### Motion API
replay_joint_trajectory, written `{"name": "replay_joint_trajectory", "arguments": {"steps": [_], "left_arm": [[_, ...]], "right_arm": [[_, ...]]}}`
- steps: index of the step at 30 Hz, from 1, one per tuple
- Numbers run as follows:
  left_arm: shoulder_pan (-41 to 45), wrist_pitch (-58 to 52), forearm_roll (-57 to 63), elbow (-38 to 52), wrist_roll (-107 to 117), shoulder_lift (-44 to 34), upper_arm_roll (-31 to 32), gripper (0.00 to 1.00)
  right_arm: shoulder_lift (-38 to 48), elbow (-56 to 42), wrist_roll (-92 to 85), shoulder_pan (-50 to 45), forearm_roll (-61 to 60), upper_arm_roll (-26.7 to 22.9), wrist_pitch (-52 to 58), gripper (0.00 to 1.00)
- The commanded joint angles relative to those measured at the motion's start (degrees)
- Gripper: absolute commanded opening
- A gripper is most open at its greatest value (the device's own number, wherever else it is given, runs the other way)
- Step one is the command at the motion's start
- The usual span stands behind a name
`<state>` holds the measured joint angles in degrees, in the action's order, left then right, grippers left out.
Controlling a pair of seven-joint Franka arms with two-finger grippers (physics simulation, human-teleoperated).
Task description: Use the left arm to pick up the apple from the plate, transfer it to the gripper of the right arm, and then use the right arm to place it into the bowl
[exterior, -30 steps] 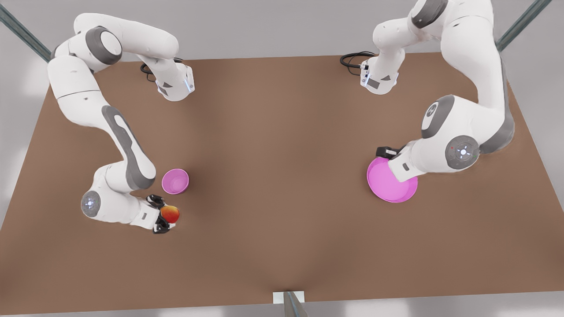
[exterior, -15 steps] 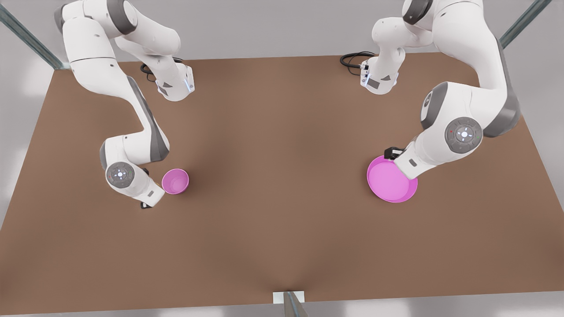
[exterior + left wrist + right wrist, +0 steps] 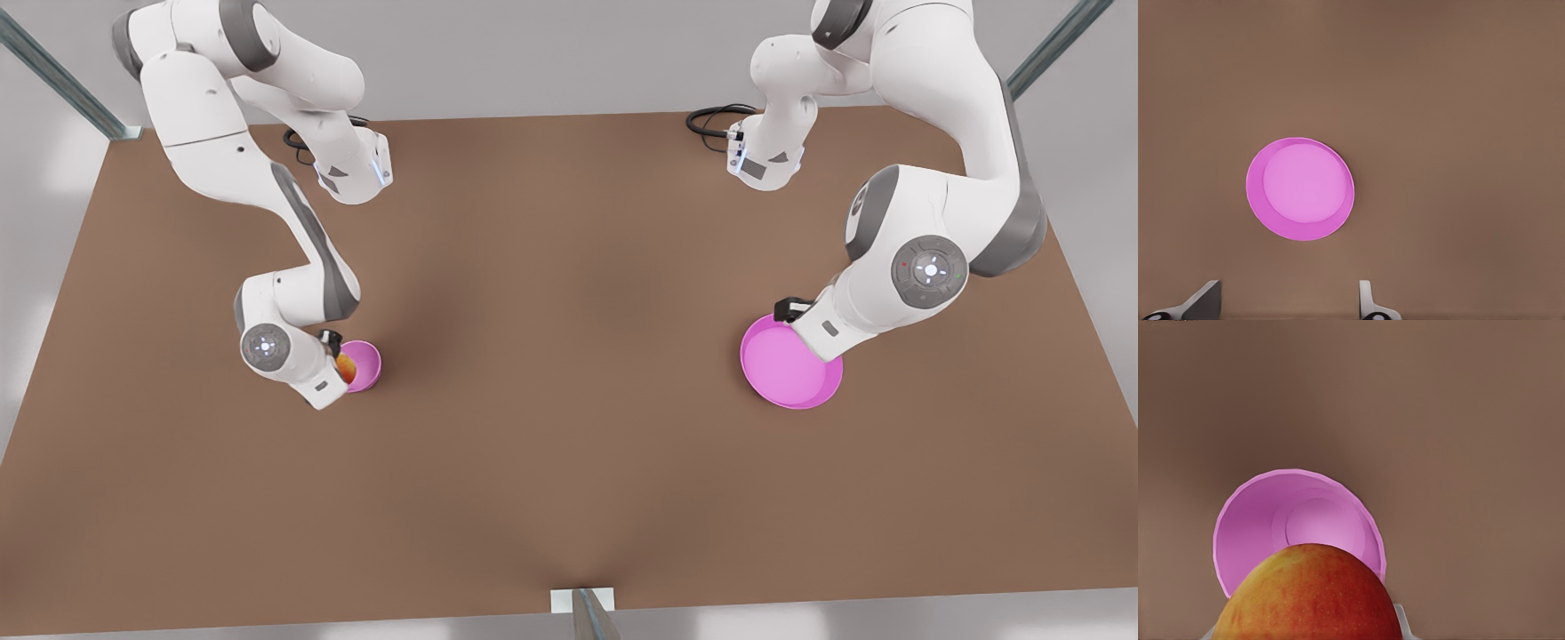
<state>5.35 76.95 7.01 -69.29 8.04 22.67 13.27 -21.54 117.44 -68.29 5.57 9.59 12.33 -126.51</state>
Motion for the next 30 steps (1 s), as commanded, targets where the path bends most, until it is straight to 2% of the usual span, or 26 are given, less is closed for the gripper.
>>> {"name": "replay_joint_trajectory", "arguments": {"steps": [1, 8, 9, 10, 11, 19, 22, 24, 27, 28, 30], "left_arm": [[0.0, 0.0, 0.1, 0.0, 0.4, -0.1, 0.0, 1.0], [-0.1, 0.0, 0.0, 0.0, 0.4, -0.1, 0.0, 1.0], [-0.1, -0.1, 0.1, 0.0, 0.4, -0.1, 0.0, 1.0], [-0.2, -0.1, 0.0, -0.1, 0.4, 0.0, 0.0, 1.0], [-0.2, -0.1, 0.1, 0.0, 0.4, -0.1, 0.0, 1.0], [-0.1, -0.2, 0.1, -0.1, 0.3, -0.1, 0.0, 1.0], [-0.3, -0.3, -0.1, -0.1, 0.5, -0.1, 0.0, 1.0], [-0.4, -0.4, -0.2, -0.1, 0.5, -0.1, 0.0, 1.0], [-0.3, -1.5, -0.2, -0.1, 0.5, -0.1, 0.0, 1.0], [-0.3, -1.5, -0.2, -0.1, 0.5, -0.1, 0.0, 1.0], [-0.1, -1.5, 0.1, -0.1, 0.4, -0.1, 0.0, 1.0]], "right_arm": [[0.1, 0.6, 13.1, -0.1, -1.2, -0.2, -2.2, 0.59], [0.9, 3.5, 13.1, -0.8, -2.4, -0.2, -2.5, 0.59], [0.8, 3.5, 13.1, -0.8, -2.6, -0.2, -2.5, 0.67], [0.7, 3.5, 13.1, -0.8, -2.7, -0.3, -2.5, 0.87], [0.5, 3.3, 13.1, -0.8, -2.7, -0.5, -2.5, 1.0], [0.9, 1.5, 13.2, -0.8, -2.8, -0.7, -1.5, 1.0], [0.2, -6.4, 13.4, -1.1, -3.1, -0.7, 4.9, 1.0], [-0.3, -13.4, 26.1, -2.0, -3.0, -0.9, 13.6, 1.0], [-1.6, -19.6, 65.1, -3.2, -2.8, -6.9, 23.5, 1.0], [-1.7, -22.1, 70.8, -3.5, -3.1, -8.8, 25.8, 1.0], [-1.8, -32.4, 71.1, -4.3, -3.2, -9.4, 37.1, 1.0]]}}
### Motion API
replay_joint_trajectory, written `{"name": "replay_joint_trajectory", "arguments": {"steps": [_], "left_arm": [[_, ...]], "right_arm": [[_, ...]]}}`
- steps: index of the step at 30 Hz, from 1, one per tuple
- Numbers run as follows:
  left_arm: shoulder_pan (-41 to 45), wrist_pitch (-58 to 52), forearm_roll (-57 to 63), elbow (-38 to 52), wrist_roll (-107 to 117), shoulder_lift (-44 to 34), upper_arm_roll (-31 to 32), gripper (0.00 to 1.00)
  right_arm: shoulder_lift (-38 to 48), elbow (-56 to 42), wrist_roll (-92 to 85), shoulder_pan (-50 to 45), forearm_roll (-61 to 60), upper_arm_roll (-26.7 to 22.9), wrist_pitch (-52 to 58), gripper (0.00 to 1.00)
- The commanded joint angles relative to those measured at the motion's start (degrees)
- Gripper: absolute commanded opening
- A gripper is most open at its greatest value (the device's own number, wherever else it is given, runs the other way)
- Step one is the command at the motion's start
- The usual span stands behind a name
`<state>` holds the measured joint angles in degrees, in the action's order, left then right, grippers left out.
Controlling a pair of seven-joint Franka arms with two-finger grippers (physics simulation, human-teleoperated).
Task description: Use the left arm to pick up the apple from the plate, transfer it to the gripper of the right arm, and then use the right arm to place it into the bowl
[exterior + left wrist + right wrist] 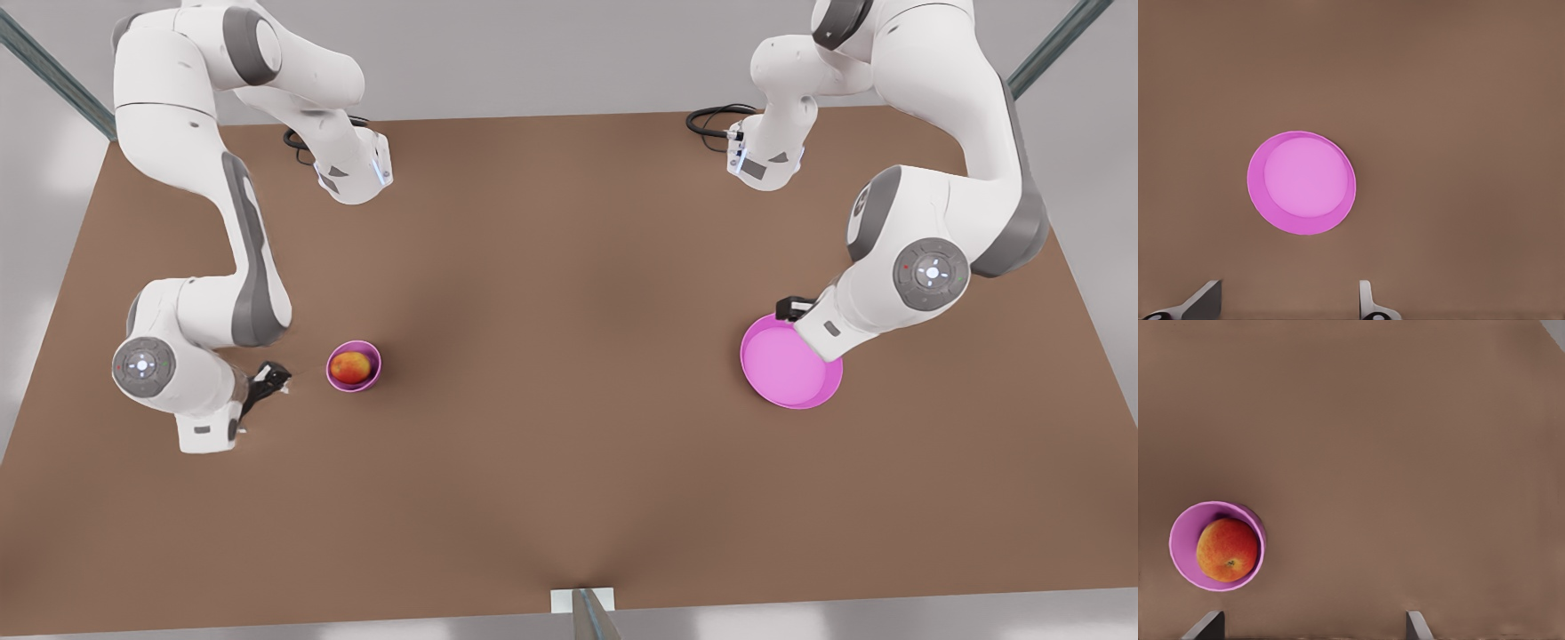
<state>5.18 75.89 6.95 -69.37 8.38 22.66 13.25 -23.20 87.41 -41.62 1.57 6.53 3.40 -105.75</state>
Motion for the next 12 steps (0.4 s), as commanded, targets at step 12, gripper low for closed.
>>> {"name": "replay_joint_trajectory", "arguments": {"steps": [12], "left_arm": [[-0.1, -0.5, 0.2, 0.0, 0.0, -0.1, 0.0, 1.0]], "right_arm": [[11.9, -2.4, 47.6, 1.6, -5.3, -0.6, 22.8, 1.0]]}}
